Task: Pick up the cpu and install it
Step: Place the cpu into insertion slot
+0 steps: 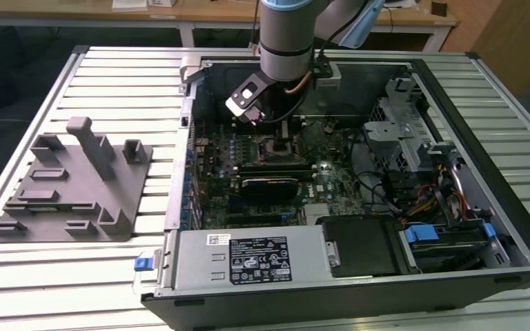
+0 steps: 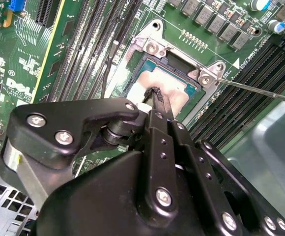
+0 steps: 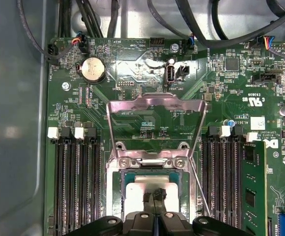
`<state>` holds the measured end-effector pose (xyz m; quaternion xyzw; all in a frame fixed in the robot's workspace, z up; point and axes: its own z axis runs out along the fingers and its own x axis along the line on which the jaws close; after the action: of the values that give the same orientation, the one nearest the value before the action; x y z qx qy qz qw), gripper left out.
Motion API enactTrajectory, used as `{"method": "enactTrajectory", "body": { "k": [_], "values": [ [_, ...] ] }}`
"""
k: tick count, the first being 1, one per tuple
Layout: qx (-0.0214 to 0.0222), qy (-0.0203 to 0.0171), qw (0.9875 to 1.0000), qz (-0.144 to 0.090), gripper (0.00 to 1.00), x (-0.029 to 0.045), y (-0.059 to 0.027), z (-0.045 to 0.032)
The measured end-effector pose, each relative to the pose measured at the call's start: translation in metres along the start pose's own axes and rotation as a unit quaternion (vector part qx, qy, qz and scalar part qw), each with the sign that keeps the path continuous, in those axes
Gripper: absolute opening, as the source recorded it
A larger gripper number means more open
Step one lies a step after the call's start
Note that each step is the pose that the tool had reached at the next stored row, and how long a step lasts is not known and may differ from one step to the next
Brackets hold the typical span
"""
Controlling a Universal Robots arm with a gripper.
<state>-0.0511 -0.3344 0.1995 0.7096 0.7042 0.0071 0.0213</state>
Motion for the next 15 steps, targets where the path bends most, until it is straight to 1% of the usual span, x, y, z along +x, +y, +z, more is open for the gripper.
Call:
{"method": "enactTrajectory", "body": {
  "k": [5, 15],
  "values": [
    [-0.0001, 0.0007, 1.0000, 0.000, 0.11, 0.0000, 0.0000, 0.0007],
    [0.0000, 0.0007, 1.0000, 0.000, 0.11, 0.0000, 0.0000, 0.0014]
  ]
}}
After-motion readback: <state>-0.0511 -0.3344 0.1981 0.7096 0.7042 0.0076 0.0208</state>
